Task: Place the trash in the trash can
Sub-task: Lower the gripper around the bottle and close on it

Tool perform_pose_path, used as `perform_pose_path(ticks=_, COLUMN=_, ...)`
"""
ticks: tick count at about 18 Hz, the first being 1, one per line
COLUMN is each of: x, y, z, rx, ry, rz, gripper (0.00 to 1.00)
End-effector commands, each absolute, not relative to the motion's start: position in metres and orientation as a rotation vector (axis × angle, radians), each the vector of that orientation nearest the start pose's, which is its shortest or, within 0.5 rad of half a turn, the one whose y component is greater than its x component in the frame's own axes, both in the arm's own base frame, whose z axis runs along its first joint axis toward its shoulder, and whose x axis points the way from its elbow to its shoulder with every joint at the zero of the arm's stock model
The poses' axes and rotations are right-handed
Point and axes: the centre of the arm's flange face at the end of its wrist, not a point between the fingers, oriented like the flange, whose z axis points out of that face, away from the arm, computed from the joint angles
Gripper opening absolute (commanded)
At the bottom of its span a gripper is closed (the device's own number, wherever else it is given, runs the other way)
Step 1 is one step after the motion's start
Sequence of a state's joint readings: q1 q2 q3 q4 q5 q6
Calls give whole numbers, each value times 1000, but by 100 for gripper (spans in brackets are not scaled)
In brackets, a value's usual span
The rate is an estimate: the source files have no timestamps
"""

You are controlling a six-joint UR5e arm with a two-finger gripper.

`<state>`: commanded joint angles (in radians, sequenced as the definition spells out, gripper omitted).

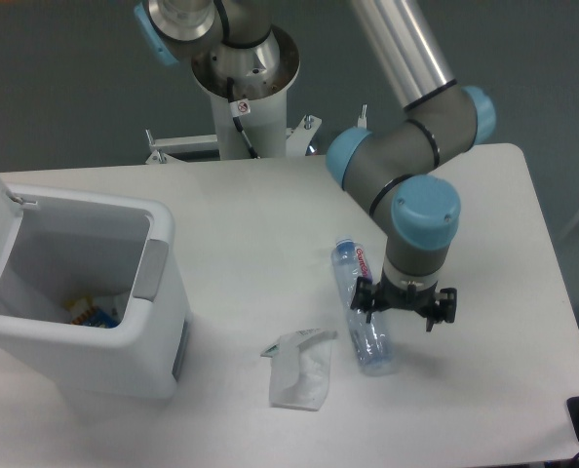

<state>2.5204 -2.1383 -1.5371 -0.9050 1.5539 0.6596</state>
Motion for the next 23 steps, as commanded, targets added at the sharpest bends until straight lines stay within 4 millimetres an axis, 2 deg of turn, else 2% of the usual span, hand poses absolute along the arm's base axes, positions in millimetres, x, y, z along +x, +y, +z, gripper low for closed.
perform_pose_path(ticks=4, x=-467, y=511, z=216, rx=-3029, ry=-417, rz=100, gripper=100)
perform_pose_path(ticks=9, x=-462, y=513, z=208, rx=-3049, ry=-407, rz=91, gripper=100)
perform_pose_path(ticks=10, x=-462, y=512, z=205, rx=-3057, ry=-408, rz=91, gripper=93)
perform_pose_path(ticks=16, x=-459, y=513, z=203, rx=-3073, ry=-407, rz=106, gripper=70)
perform_pose_path(ticks=23, x=-460, y=514, z=203, rx=-3067, ry=-427, rz=107, gripper=58)
